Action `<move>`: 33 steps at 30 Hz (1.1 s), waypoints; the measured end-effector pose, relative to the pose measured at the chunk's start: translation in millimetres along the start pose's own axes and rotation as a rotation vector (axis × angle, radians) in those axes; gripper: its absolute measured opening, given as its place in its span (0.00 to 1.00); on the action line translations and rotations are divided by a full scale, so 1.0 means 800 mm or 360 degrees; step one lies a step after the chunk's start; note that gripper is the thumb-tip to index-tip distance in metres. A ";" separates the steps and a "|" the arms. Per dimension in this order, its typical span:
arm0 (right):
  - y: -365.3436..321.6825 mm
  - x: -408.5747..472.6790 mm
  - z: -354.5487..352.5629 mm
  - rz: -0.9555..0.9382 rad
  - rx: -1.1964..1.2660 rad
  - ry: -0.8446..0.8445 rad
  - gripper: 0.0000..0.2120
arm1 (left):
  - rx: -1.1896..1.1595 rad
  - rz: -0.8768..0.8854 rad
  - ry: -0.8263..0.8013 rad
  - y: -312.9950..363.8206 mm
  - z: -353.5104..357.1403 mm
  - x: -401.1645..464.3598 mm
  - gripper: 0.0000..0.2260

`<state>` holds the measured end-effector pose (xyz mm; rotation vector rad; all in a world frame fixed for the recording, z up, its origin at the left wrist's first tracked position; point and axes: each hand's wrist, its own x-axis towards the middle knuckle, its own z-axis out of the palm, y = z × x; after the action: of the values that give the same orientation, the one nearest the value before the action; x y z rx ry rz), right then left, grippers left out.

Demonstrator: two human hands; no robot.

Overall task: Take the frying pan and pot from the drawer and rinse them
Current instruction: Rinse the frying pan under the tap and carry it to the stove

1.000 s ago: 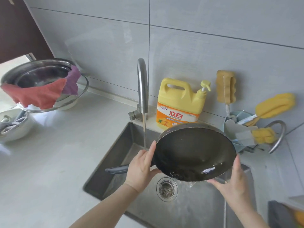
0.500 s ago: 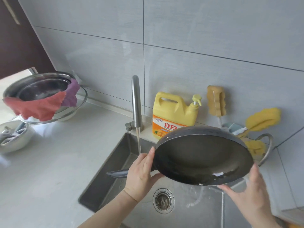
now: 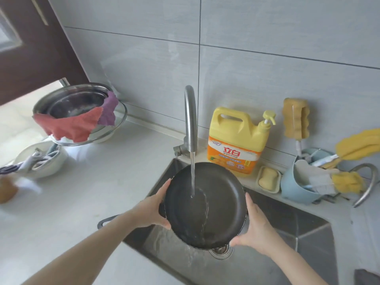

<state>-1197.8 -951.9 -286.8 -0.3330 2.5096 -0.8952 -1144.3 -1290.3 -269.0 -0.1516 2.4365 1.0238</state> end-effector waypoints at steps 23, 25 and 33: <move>-0.024 -0.007 -0.053 -0.0135 -0.0108 -0.0041 0.73 | -0.0310 0.0159 0.0093 0.017 0.031 -0.009 0.60; -0.025 -0.007 -0.075 -0.0116 -0.0150 -0.0143 0.73 | -0.0507 0.0229 -0.0114 0.017 0.036 -0.006 0.57; 0.001 -0.031 0.003 0.0076 0.0488 -0.0295 0.61 | -0.0107 -0.0040 -0.0356 0.026 -0.027 -0.017 0.55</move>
<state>-1175.0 -943.6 -280.8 -0.2421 2.1631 -1.1540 -1147.0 -1291.7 -236.1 -0.0848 2.1959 1.0525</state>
